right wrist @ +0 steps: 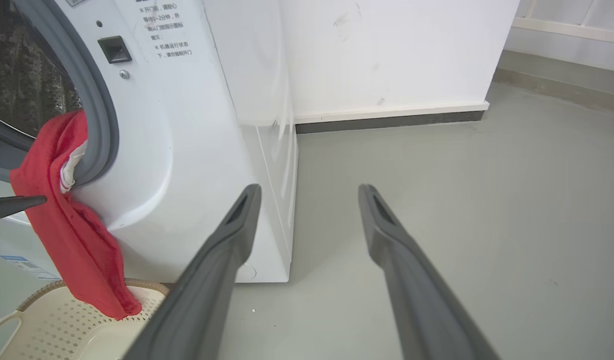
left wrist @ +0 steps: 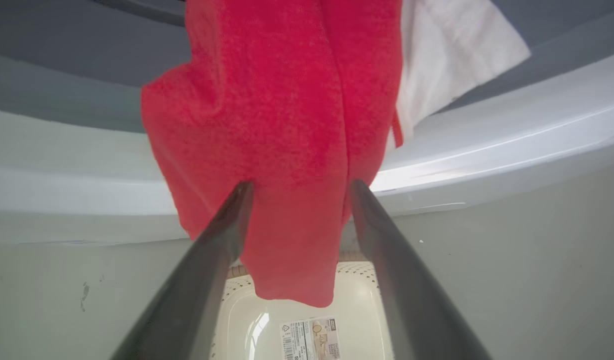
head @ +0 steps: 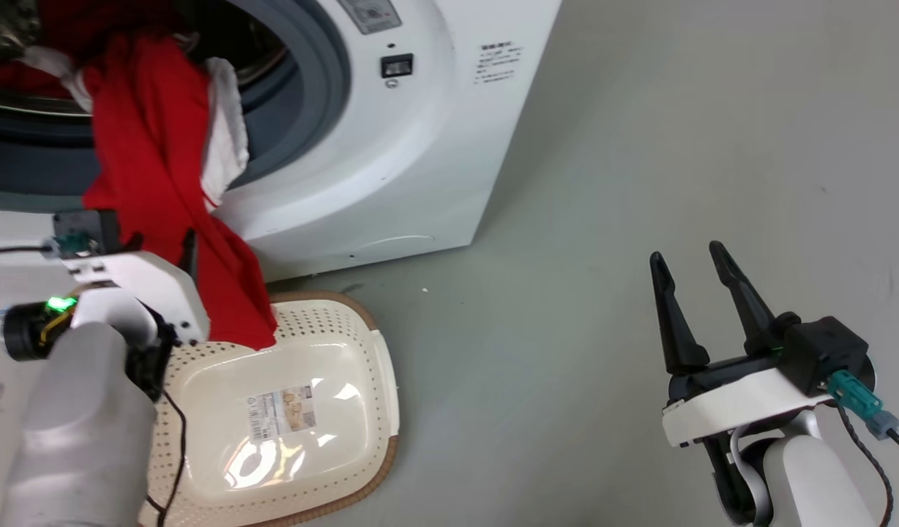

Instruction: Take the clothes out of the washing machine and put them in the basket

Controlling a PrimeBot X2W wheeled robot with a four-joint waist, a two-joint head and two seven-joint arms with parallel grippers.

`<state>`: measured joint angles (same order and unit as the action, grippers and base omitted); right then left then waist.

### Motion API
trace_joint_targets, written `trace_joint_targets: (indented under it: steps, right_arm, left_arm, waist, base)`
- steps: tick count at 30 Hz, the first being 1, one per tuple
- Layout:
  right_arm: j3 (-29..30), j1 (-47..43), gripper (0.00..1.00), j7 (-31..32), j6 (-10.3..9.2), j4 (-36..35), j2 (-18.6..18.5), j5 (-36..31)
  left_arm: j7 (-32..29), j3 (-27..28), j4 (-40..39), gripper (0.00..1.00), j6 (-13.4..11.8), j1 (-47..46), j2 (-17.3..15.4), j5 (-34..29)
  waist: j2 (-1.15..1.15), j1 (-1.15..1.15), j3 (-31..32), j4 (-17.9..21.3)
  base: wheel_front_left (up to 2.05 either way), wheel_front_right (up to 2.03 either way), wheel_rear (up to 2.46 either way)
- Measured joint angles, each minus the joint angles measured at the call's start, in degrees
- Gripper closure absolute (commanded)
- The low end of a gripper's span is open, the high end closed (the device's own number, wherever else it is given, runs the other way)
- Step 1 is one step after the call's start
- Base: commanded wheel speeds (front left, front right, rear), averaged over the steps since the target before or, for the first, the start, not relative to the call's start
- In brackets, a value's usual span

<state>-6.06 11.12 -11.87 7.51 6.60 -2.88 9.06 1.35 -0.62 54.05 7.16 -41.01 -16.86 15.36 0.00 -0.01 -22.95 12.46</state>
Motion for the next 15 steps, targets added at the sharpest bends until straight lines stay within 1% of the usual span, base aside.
trace_joint_targets:
  steps: [4,8,15]
  right_arm:
    - [-0.2,0.6,0.00,-0.7,0.00,0.6,0.0,1.1]
    - [-0.5,1.4,0.00,-1.3,0.00,1.4,0.0,2.0]
    - [-1.0,2.6,0.00,-2.3,0.00,2.6,0.0,2.6]
  left_arm:
    - [-2.5,-0.5,2.9,0.00,0.2,-2.9,-2.0,0.8]
    - [-3.6,-0.7,5.1,0.00,0.2,-5.3,-3.9,1.5]
    - [-4.3,-1.1,8.1,0.00,0.2,-8.4,-5.3,2.5]
  waist:
    - [0.00,0.00,-1.4,1.5]
    - [0.00,0.00,-2.9,2.9]
    - [0.00,0.00,-5.0,4.5]
  base:
    - [0.00,0.00,0.00]
    - [0.00,0.00,0.00]
    - [0.00,0.00,0.00]
